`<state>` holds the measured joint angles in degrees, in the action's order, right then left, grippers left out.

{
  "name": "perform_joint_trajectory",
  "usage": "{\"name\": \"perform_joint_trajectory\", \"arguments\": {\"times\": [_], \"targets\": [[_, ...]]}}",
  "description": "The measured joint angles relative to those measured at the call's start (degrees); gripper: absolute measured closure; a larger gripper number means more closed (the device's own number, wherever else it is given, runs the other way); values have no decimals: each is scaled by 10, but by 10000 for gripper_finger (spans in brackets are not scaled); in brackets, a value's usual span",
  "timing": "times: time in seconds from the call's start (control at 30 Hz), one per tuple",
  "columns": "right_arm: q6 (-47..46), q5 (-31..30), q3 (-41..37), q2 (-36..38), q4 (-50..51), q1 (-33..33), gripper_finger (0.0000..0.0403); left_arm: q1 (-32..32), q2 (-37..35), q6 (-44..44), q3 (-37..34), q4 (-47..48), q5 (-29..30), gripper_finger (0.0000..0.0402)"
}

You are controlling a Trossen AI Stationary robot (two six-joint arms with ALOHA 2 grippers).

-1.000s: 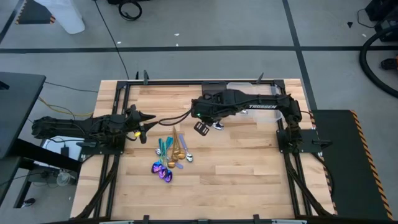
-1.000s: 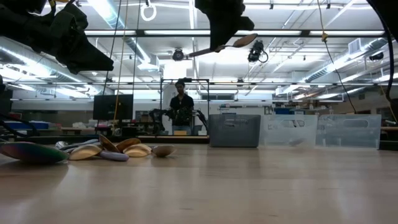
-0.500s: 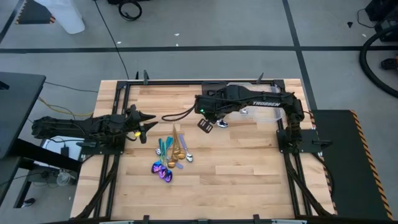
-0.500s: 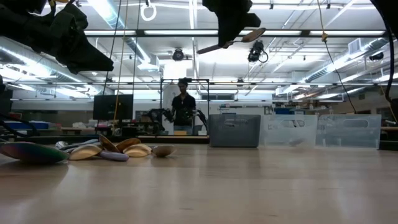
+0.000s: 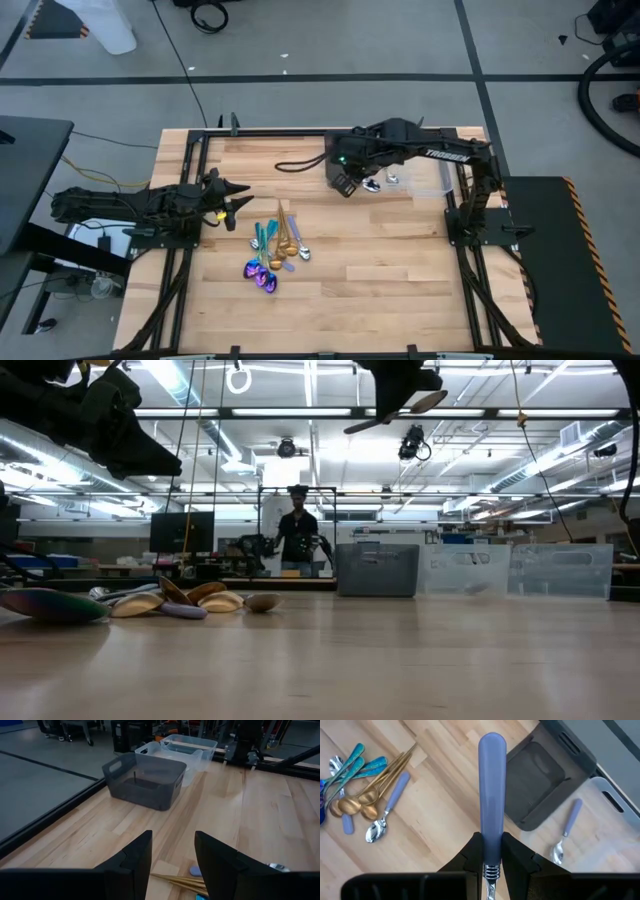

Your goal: Sort silverware by color (type)

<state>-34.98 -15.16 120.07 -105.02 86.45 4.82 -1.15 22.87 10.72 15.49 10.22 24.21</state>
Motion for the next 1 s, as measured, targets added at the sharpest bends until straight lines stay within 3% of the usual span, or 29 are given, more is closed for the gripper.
{"name": "perform_joint_trajectory", "arguments": {"times": [1.0], "targets": [[25, 2, -1, 39, 36, 46, 345, 0, 0, 4, 0, 13, 0, 246]]}}
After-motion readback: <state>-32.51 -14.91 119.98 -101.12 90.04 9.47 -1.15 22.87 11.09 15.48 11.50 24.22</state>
